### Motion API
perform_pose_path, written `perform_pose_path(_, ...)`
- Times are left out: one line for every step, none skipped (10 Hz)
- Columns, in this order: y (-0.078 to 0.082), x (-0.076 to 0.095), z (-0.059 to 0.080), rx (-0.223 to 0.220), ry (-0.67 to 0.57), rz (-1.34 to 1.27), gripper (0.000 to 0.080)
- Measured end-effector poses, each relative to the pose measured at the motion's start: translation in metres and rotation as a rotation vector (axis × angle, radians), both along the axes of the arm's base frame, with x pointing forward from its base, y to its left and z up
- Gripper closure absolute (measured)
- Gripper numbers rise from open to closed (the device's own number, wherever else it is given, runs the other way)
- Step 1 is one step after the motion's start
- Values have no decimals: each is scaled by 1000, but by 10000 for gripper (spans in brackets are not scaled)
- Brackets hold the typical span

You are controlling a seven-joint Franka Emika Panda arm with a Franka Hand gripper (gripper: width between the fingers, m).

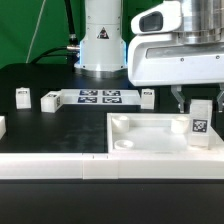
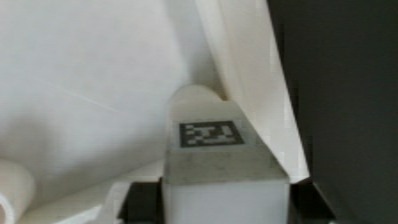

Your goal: Assemble one leg

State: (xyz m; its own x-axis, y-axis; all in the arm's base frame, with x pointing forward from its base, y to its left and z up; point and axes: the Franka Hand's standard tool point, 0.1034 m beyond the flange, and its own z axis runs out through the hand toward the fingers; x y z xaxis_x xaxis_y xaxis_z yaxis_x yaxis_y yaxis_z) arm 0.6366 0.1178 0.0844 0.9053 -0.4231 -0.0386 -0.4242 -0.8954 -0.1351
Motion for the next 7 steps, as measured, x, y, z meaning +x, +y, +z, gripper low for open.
perform_pose_path(0,1,0,0,9,-128,501)
perform_pose_path(0,1,0,2,20,-234,501)
perform_pose_path(-1,1,0,3,31,-341,501)
perform_pose_path(-1,2,0,0,36,-394,501)
perform_pose_path(0,2,0,6,54,-515,501)
perform_pose_path(2,1,0,10,68,-610,501)
perform_pose_path(5,0,0,9,78,-681,501)
